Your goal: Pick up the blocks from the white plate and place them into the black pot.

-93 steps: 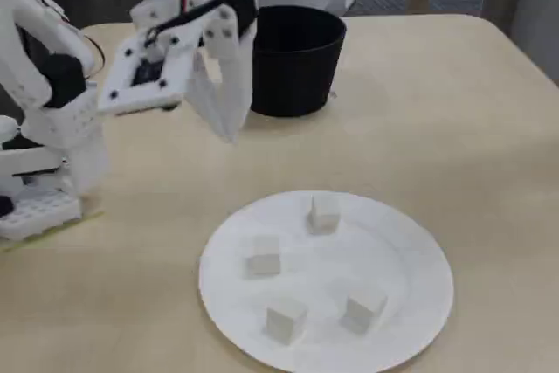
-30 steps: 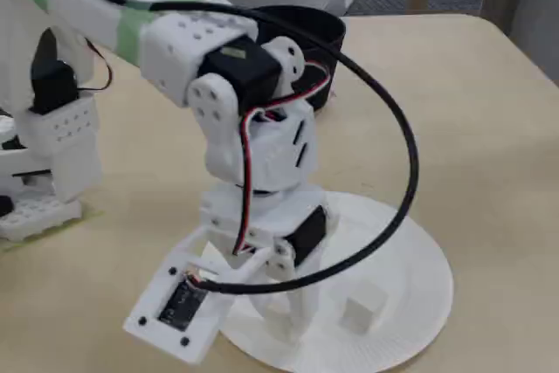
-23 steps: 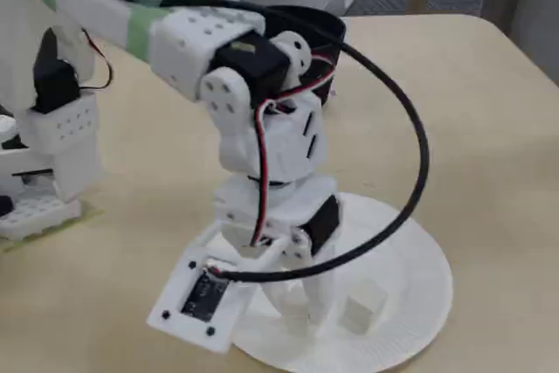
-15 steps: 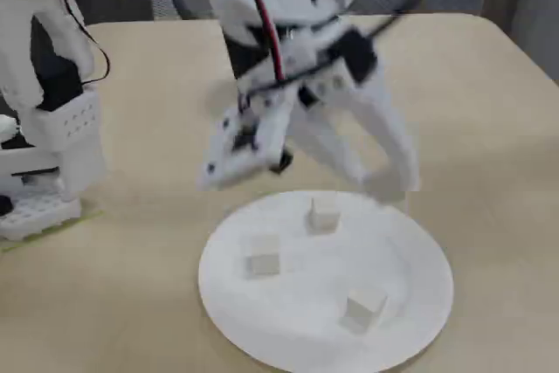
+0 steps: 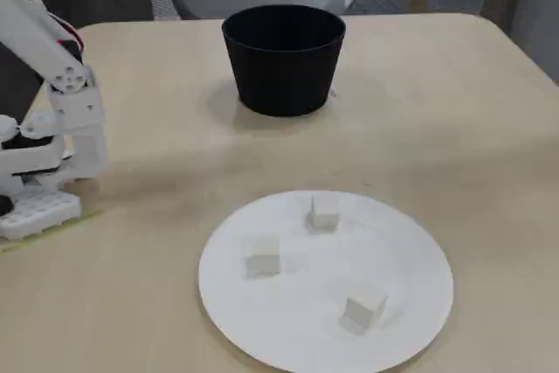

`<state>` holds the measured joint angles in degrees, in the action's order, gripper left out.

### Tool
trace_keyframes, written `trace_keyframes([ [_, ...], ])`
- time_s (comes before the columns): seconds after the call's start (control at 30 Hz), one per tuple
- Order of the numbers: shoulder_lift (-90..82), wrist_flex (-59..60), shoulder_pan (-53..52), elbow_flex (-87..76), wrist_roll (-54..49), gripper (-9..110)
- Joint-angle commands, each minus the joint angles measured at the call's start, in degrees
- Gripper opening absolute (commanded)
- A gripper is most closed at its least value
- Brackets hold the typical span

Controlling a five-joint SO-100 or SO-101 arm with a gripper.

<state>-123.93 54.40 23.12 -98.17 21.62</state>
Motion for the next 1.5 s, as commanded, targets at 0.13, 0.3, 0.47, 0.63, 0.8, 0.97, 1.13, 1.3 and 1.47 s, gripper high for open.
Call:
trace_keyframes([
  [0.13, -2.9, -20.04, 9.84, -17.4, -4.13, -2],
  [0.3, -1.67, -29.44, 10.02, -26.02, -9.76, -2],
  [0.47, 0.88, -31.2, 10.11, -26.89, -16.87, -2],
  [0.63, 2.29, -30.59, 12.22, -26.98, -23.64, -2],
  [0.8, 2.55, -27.51, 13.36, -26.98, -27.42, -2],
  [0.97, 2.99, -24.52, 13.36, -26.98, -28.65, -1],
  [1.13, 1.93, -21.01, 13.45, -27.07, -32.78, 37],
  [1.3, 0.44, -20.04, 13.01, -27.07, -33.49, 36],
  [1.47, -4.39, -21.62, 10.28, -27.07, -31.9, -2],
])
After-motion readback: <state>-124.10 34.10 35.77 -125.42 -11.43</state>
